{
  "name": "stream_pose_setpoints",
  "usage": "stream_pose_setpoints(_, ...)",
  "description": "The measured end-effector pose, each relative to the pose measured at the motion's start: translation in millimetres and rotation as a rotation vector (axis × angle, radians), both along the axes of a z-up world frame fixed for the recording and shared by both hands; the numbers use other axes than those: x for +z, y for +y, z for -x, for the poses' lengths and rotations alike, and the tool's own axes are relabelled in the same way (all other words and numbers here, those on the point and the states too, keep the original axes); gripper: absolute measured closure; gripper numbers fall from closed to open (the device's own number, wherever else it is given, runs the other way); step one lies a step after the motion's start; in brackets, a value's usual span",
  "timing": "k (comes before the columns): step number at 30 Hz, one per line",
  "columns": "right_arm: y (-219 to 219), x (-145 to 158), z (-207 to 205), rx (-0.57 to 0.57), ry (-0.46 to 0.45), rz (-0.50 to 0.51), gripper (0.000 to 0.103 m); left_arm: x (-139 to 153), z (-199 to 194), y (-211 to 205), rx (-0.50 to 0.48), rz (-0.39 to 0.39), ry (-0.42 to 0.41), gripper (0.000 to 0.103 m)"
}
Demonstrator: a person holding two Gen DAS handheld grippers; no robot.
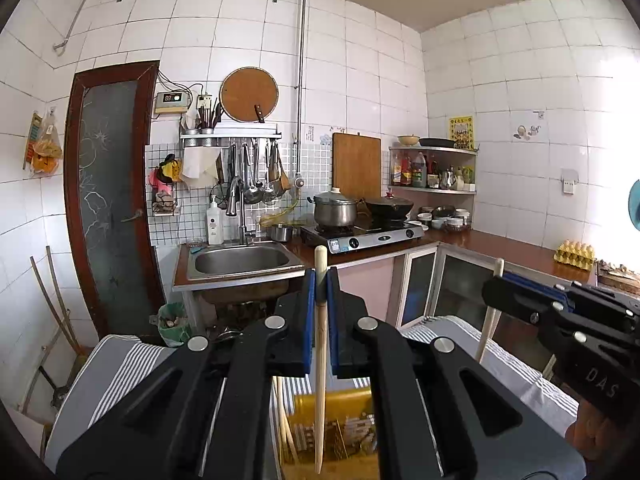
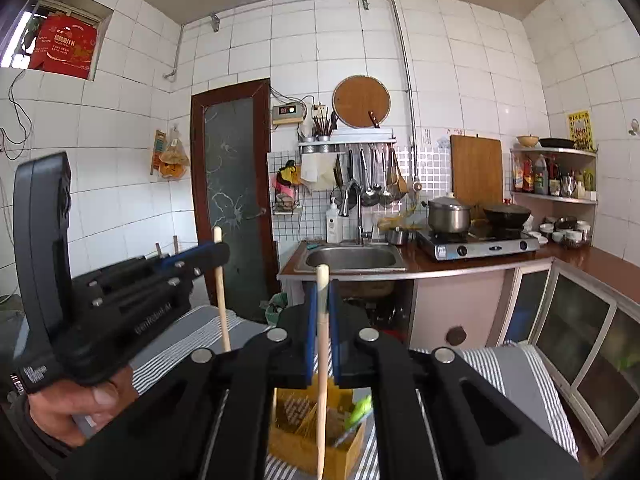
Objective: Organize utensils
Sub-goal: 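Lift both held chopsticks and carry them above the yellow basket, then open both tools over the yellow basket to drop the chopsticks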
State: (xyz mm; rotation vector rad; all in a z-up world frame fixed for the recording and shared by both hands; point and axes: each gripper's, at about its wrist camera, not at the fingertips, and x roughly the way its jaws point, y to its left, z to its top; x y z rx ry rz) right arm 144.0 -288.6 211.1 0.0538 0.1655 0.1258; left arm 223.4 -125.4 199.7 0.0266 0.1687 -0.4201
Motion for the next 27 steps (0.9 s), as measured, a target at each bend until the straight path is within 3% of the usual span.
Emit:
stream_pose_setpoints(13,-3,-25,-62,-0.016,0.045,-0.013,0.097,-32,-58,-8,0.017,-0.001,0.065,0.098)
stream_pose_setpoints(24,-2,-47,-74,0.0,0.122,-0.022,0.096,-62,-74,-12,0.024,-0.035,0.124,0.098)
stream_pose_setpoints(25,-3,-48,-74,-0.011,0.128,-0.019,0.09,-65,-76,-13,0.019,-0.038,0.138,0.096)
stream_pose_setpoints(26,-3,-47,-74,-0.023,0.128,-0.017,0.08,-68,-77,-11,0.018,-0.042,0.154,0.079)
stream_pose_setpoints(27,-5,-47,-72,-0.044,0.122,-0.025,0.05,-71,-77,-8,0.02,-0.037,0.162,0.068)
